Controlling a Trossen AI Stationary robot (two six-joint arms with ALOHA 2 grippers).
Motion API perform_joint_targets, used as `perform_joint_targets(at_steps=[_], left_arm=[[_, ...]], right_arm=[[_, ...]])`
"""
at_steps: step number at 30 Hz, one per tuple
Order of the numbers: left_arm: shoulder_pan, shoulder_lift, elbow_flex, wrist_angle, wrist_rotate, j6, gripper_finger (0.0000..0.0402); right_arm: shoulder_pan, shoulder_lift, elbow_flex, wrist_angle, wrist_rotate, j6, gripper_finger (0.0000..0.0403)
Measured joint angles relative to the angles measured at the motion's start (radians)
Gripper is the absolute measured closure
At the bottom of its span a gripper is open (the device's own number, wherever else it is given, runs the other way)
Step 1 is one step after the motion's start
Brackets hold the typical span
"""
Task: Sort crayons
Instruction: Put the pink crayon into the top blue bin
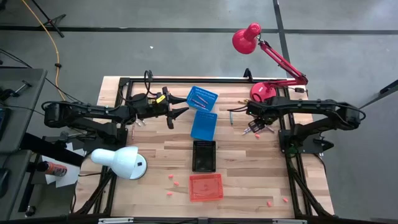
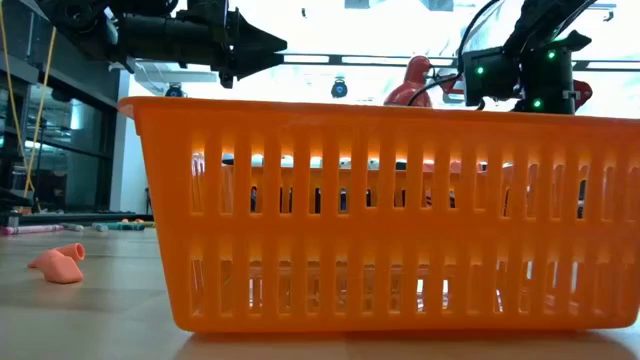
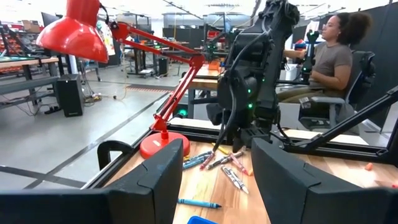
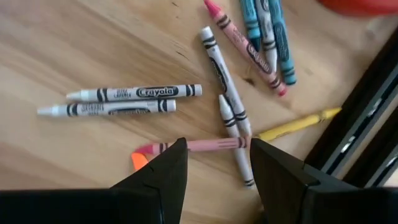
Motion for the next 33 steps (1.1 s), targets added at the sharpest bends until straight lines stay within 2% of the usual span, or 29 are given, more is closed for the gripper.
perform_joint_targets(at_steps=[3,12,23,33], left_arm=[[0.000,0.000,0.000,-0.014,0.000,0.000,0.0223],[0.000,0.000,-0.001,-0.029,0.000,0.000,0.0223],[0.000,0.000,-0.001,-0.030,0.000,0.000,0.0224],[0.000,0.000,-0.001,-0.030,0.000,0.000,0.0224]], right_arm=[[0.012,0.033,0.000,-0.005,-0.028,0.002,0.0234],[0.078,0.076,0.000,-0.007,-0.072,-0.505,0.0234],[0.088,0.105,-0.002,-0.007,-0.074,-0.518,0.0234],[0.088,0.312,-0.002,-0.016,-0.049,-0.508,0.0234]])
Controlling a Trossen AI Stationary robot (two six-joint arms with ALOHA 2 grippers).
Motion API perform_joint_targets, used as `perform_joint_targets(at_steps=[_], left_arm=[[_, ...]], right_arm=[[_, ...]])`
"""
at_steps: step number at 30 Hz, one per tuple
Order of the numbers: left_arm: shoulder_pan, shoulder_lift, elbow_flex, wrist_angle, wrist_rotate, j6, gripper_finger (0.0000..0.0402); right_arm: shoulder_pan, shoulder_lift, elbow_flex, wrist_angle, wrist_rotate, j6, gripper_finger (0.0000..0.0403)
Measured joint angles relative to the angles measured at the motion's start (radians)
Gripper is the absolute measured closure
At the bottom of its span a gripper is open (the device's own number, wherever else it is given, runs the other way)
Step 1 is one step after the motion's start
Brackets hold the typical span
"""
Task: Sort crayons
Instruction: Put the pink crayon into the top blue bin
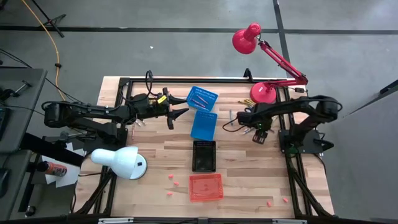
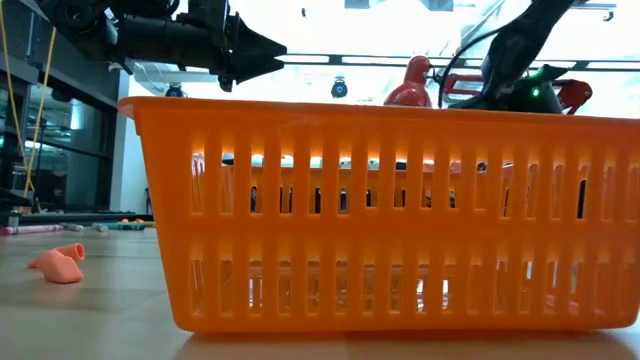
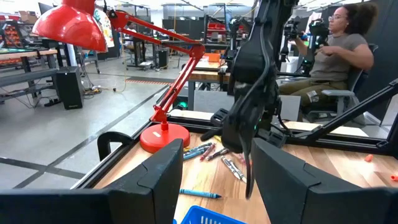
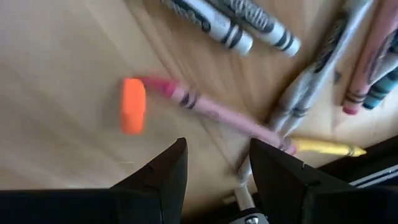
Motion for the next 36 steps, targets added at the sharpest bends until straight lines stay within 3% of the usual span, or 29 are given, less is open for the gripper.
perform_joint_targets(at_steps=[7,18,24,36], left_arm=[[0.000,0.000,0.000,0.000,0.000,0.000,0.0222],[0.000,0.000,0.000,0.001,0.000,0.000,0.0222],[0.000,0.000,0.000,0.000,0.000,0.000,0.0224],[0.000,0.000,0.000,-0.001,0.001,0.000,0.0222]], right_arm=[[0.000,0.068,0.019,-0.024,0.063,0.021,0.0234],[0.027,0.033,0.133,-0.074,0.118,-0.180,0.0234],[0.026,0.034,0.107,-0.045,0.116,-0.335,0.0234],[0.025,0.034,0.033,0.075,0.134,-0.451,0.0234]])
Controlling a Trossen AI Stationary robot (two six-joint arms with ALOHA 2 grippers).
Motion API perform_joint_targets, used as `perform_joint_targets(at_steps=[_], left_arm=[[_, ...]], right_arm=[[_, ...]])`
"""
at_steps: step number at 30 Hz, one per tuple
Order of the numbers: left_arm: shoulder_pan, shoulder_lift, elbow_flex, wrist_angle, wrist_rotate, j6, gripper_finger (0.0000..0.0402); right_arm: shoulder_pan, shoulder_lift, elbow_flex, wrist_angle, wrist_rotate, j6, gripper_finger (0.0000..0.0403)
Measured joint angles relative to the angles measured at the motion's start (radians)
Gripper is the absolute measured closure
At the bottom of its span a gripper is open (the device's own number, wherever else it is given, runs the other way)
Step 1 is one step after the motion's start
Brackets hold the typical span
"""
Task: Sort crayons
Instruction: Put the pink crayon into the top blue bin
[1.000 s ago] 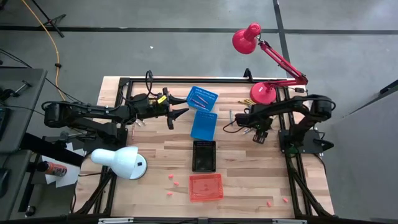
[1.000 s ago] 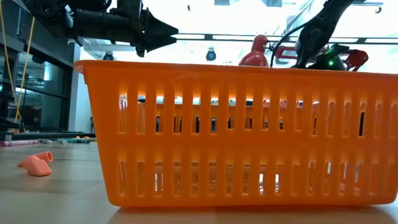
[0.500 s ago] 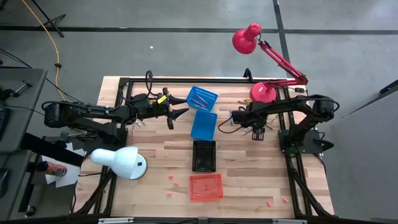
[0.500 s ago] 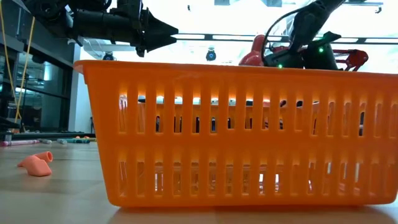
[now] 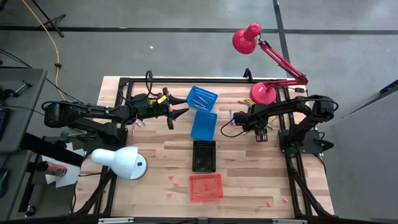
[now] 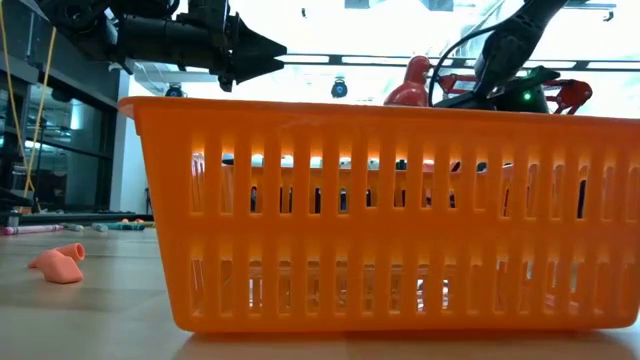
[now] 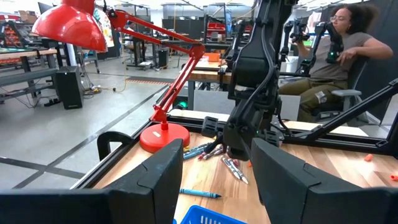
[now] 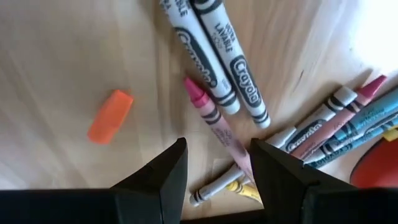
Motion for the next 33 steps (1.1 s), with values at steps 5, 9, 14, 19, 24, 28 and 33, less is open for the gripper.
perform_joint_targets(at_steps=[5,9,14,19,24,28,33], left_arm=[[0.000,0.000,0.000,0.000,0.000,0.000,0.0222],[0.000,0.000,0.000,0.000,0.000,0.000,0.0222],[0.000,0.000,0.000,0.000,0.001,-0.003,0.0224],[0.000,0.000,0.000,0.000,0.001,-0.003,0.0224],[0.000,0.000,0.000,0.000,0.001,-0.002,0.0223],[0.000,0.000,0.000,0.001,0.001,-0.002,0.0222],[0.000,0.000,0.000,0.001,0.001,-0.002,0.0222]], right_arm=[[0.000,0.000,-0.002,0.003,0.025,-0.001,0.0235],[0.000,0.000,-0.002,0.006,0.025,0.001,0.0251],[0.000,0.000,-0.002,0.026,0.025,0.028,0.0297],[0.000,0.000,-0.002,0.027,0.021,0.038,0.0324],[0.000,0.000,-0.002,0.015,0.011,0.036,0.0341],[0.000,0.000,-0.002,0.008,0.004,0.037,0.0383],[0.001,0.000,0.001,-0.006,-0.001,0.062,0.0391]])
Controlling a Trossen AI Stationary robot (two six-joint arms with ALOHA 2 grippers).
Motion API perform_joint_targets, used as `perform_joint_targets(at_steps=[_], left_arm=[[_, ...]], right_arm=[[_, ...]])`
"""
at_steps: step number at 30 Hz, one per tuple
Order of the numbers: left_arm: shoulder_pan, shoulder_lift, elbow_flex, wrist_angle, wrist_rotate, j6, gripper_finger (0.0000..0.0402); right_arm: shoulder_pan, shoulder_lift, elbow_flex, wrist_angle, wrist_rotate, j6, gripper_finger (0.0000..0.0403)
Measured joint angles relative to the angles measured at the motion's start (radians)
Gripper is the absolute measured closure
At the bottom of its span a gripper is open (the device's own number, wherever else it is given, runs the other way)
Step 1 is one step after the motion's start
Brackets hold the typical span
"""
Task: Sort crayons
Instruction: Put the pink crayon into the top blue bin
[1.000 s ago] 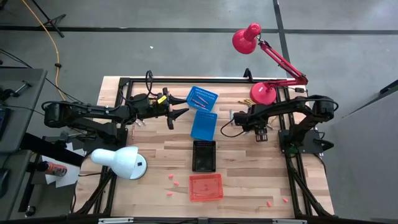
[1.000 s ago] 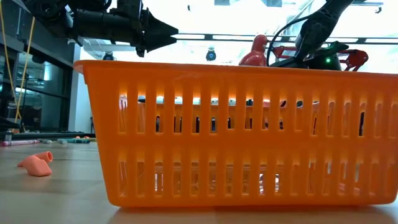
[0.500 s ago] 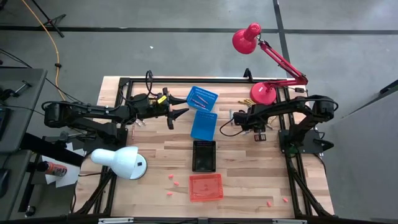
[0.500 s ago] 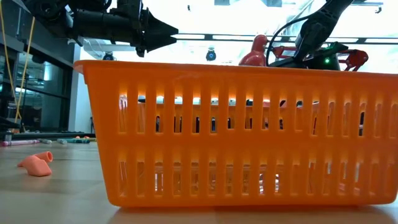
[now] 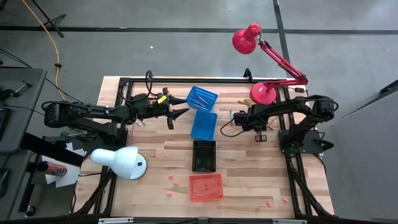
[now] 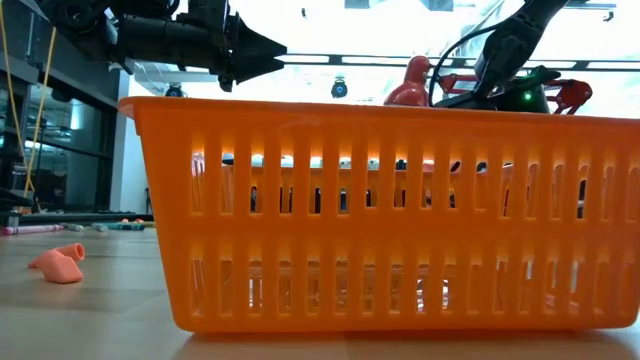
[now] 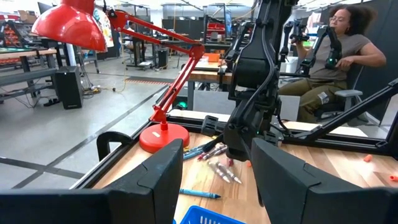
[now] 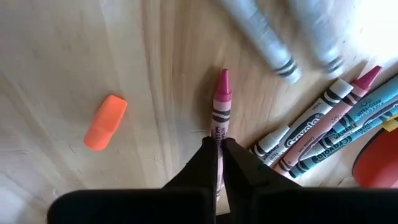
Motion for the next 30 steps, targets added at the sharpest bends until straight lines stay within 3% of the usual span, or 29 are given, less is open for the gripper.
perform_joint_targets(at_steps=[10,17,23,30], left_arm=[[0.000,0.000,0.000,0.000,0.000,0.002,0.0224],[0.000,0.000,0.001,-0.005,0.000,0.001,0.0224],[0.000,0.000,0.001,-0.022,0.000,0.001,0.0225],[0.000,0.000,0.001,-0.023,0.000,0.002,0.0222]], right_arm=[[0.004,-0.013,0.144,-0.160,-0.004,0.031,0.0402],[0.052,-0.081,0.234,-0.112,-0.033,0.029,0.0403],[0.103,-0.227,0.176,0.168,-0.114,0.031,0.0403],[0.140,-0.388,0.027,0.675,-0.116,0.033,0.0403]])
